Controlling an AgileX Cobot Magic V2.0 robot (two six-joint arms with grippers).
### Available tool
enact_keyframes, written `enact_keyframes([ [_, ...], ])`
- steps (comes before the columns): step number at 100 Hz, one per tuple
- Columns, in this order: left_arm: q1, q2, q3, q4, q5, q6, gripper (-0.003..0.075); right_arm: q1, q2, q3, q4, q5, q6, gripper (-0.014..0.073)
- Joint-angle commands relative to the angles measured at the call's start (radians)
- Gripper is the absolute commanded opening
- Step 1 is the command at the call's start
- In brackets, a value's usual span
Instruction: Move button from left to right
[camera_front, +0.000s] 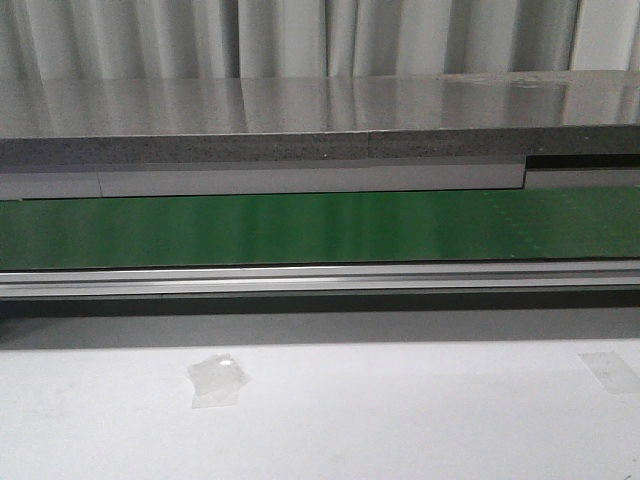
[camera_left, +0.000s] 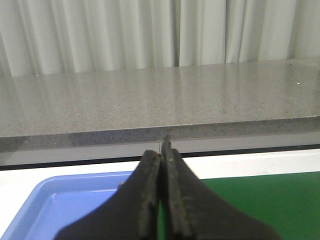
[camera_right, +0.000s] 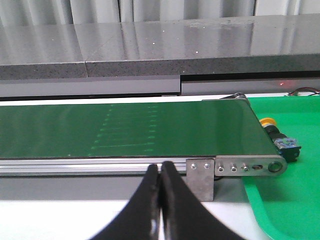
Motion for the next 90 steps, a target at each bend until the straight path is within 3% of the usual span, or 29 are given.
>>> enact_keyframes([
  [1, -0.002, -0.031, 0.012, 0.046, -0.074, -0.052, -0.002, 0.002, -0.02, -0.015, -0.012, -0.088, 0.001, -0.0068],
  [48, -0.002, -0.313, 0.279, 0.085, -0.074, -0.137, -0.002, 0.002, -0.02, -0.015, -0.012, -0.088, 0.001, -0.0068],
  [90, -0.002, -0.391, 0.342, 0.087, -0.101, -0.137, -0.002, 0.002, -0.02, -0.015, -0.012, -0.088, 0.001, -0.0068],
])
